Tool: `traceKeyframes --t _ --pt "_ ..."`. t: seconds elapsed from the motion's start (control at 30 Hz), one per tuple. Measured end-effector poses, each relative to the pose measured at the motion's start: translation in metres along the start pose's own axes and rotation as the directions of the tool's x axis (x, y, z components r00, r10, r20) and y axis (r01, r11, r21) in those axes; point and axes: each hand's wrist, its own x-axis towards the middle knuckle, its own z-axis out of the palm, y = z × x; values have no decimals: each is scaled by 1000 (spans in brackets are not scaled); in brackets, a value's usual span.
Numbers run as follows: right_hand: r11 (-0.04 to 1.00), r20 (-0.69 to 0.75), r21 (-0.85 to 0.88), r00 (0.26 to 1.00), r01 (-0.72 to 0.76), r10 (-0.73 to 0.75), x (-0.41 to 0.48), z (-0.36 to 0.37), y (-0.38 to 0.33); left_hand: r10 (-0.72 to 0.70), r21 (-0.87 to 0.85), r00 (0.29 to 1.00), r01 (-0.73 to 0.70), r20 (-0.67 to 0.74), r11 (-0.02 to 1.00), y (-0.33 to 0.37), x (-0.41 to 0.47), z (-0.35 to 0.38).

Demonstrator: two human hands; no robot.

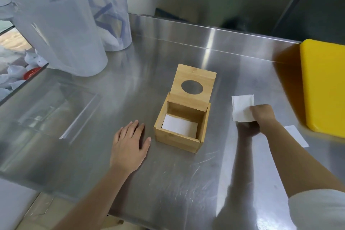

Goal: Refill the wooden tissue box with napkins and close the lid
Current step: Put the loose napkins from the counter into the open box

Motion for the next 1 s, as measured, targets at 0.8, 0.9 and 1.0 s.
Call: traceKeyframes --t 0.8,0.9,1.0 --pt "806 729 254 442 534 -523 -158 -7 -88 7 -2 999 -7 -38 1000 0 -1 4" --pt "777 765 120 441 619 -469 -165 20 -87 14 -4 999 -14 -39 1000 -1 0 4" --pt "636 730 -79 480 767 -488 -168 38 -89 16 1 999 -16 -36 1000 -1 0 5"
